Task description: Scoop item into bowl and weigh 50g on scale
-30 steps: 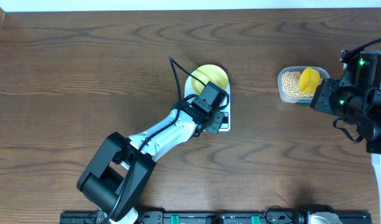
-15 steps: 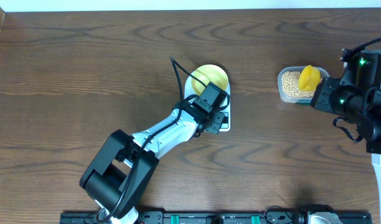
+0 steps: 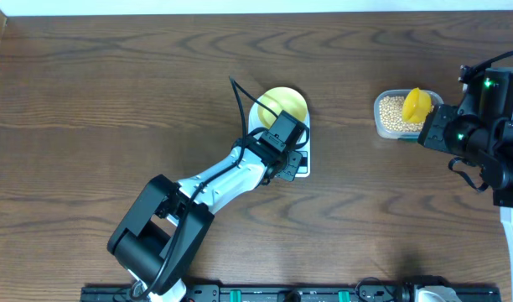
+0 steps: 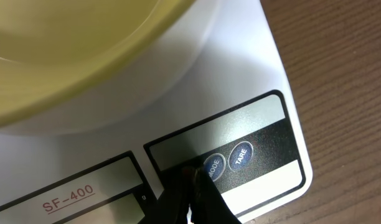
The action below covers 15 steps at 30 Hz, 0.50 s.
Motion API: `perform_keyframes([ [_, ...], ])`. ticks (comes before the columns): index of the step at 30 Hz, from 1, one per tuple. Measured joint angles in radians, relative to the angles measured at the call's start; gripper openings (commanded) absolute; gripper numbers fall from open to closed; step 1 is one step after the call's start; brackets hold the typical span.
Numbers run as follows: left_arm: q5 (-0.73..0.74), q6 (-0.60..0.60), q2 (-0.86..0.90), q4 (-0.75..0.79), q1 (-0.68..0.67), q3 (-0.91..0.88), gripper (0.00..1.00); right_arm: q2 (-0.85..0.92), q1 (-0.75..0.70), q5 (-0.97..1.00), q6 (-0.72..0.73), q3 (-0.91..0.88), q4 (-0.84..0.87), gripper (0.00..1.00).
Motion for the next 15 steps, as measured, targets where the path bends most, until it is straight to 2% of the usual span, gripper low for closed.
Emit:
perform_keyframes([
  [15, 0.0, 0.0, 0.0, -0.008, 0.0, 0.0, 0.07, 0.0, 0.0, 0.0, 0.0, 0.0, -0.003, 0.01],
])
